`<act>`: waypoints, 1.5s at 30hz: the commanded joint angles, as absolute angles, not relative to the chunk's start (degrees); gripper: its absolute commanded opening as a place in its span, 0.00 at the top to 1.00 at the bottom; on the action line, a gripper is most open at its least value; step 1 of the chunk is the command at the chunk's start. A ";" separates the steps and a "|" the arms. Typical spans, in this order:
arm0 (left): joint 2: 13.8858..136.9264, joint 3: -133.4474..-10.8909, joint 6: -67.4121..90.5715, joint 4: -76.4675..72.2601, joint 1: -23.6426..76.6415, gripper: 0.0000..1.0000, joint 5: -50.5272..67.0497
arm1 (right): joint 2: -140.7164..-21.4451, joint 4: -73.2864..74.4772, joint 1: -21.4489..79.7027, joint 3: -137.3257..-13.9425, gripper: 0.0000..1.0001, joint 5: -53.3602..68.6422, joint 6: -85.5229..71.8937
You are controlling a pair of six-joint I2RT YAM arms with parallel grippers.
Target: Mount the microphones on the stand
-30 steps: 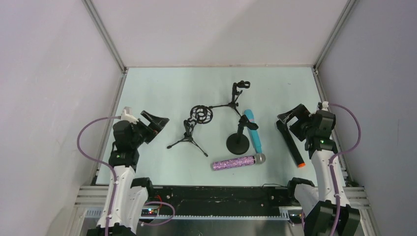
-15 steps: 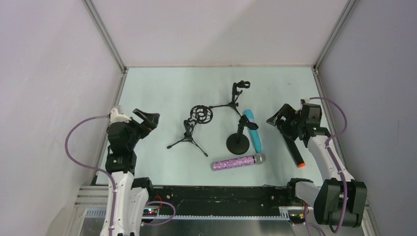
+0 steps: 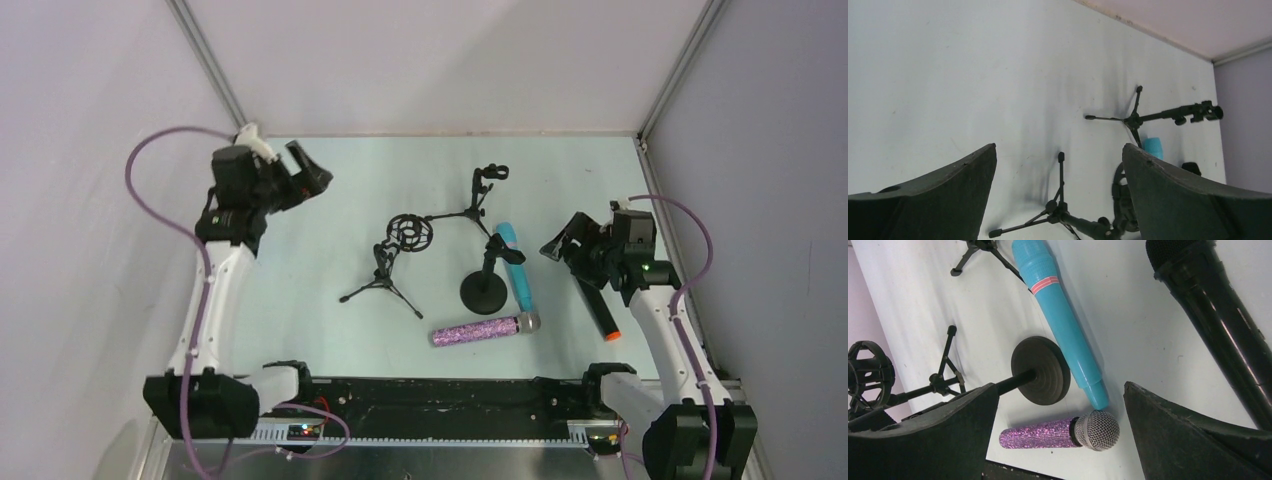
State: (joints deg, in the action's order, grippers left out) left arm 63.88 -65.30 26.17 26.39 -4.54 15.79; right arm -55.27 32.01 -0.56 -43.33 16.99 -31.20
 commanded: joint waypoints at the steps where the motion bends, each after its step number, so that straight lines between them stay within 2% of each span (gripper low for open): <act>1: 70.16 -80.17 16.52 39.16 7.79 0.02 1.41 | -54.19 36.90 -1.80 -47.15 0.00 16.81 -28.61; 6: 77.03 -92.89 9.56 42.61 18.66 0.02 -15.37 | -54.18 39.55 -3.17 -47.92 0.00 16.51 -25.76; 13: 83.65 -100.85 3.09 35.71 23.99 0.02 -17.14 | -53.63 42.24 -2.83 -48.50 0.00 16.36 -24.38; 20: 80.74 -84.20 9.99 23.86 23.72 0.02 -15.59 | -53.39 41.43 3.29 -51.48 0.00 16.50 -26.50; 23: 77.98 -80.10 9.31 21.07 24.17 0.02 -14.65 | -52.72 39.61 4.60 -51.90 0.00 20.43 -28.54; 31: 76.29 -78.87 8.65 19.98 24.47 0.02 -15.60 | -48.90 30.98 4.64 -52.37 0.00 33.55 -32.14; 45: 75.51 -78.23 6.77 19.90 26.47 0.02 -21.18 | -50.19 22.52 6.03 -48.95 0.00 41.55 -41.86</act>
